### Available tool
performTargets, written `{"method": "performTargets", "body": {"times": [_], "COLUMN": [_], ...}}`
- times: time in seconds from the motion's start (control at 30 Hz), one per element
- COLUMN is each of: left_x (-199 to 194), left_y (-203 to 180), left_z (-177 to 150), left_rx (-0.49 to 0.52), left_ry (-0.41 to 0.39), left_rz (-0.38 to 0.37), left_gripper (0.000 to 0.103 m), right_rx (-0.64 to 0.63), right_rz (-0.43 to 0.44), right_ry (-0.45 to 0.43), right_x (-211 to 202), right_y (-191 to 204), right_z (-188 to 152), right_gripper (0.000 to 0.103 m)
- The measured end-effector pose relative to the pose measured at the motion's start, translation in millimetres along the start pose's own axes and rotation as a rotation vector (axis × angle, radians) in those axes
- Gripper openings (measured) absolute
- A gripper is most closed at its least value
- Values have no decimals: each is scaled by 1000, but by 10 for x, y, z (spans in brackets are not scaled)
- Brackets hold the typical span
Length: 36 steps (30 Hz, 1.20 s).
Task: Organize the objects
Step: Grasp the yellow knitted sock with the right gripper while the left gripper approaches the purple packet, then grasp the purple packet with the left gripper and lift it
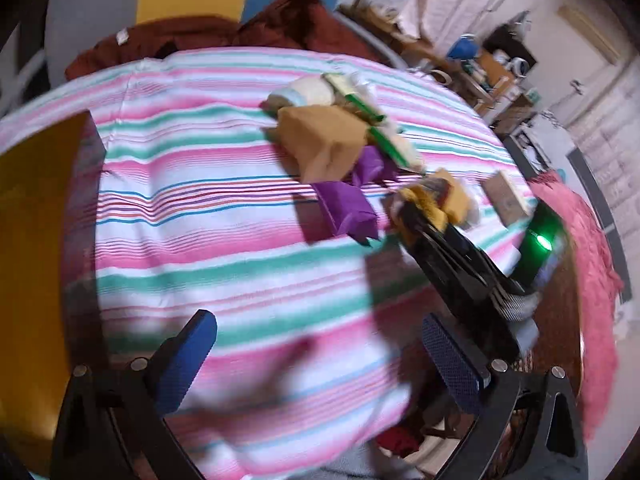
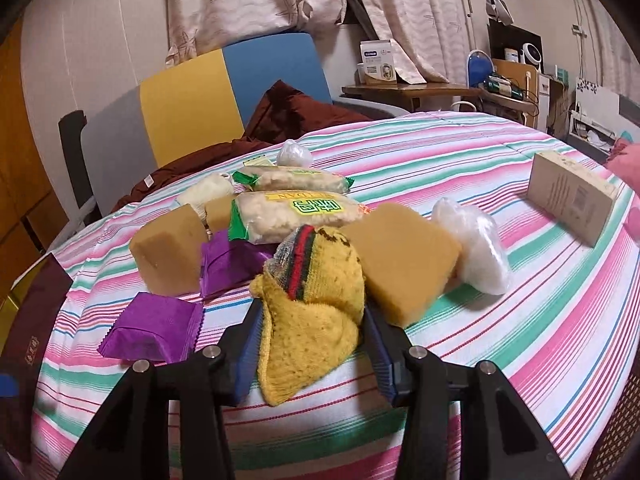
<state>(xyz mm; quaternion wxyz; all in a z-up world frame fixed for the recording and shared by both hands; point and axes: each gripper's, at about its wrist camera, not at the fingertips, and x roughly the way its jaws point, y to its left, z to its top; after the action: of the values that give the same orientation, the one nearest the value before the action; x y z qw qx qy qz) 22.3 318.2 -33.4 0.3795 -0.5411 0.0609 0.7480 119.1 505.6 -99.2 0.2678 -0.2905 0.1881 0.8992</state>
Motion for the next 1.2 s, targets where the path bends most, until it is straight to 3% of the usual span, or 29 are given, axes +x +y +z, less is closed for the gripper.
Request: {"method": "performTargets", "body": {"times": [0.23,0.43,0.57,0.73,0.97,1.07,1.17,1.2], "left_x": [229,497,647,738,749,770,708,693], "left_y": [-179,-206,-277,-137,-152,-194,-155,-141], "left_z": [299,466,514,527,448,453,419,406], "left_rx": [51,-8,64,43,142,204,220,222], "left_ry": [-98,-107,-125,-112,-118,-124,-136,-137], "left_rz": [76,82,168,179,245,278,246,238], "left_gripper": [103,103,103,101,83,66,46,44], "right_rx": [5,4,10,13,11,10,8,7], "right_rz": [5,1,7,10,6,6,4,2], "right_ry": [-3,-7,-10,-12,-13,-13,-13,-13], "right_x": [13,18,16,18,19,22,24,26], "right_y": [18,30,17,13,14,15,18,21], "right_z": [-3,-5,-13,-16,-15,-14,-15,-14], "right_gripper": [47,47,48,48,48,48,48,48]}}
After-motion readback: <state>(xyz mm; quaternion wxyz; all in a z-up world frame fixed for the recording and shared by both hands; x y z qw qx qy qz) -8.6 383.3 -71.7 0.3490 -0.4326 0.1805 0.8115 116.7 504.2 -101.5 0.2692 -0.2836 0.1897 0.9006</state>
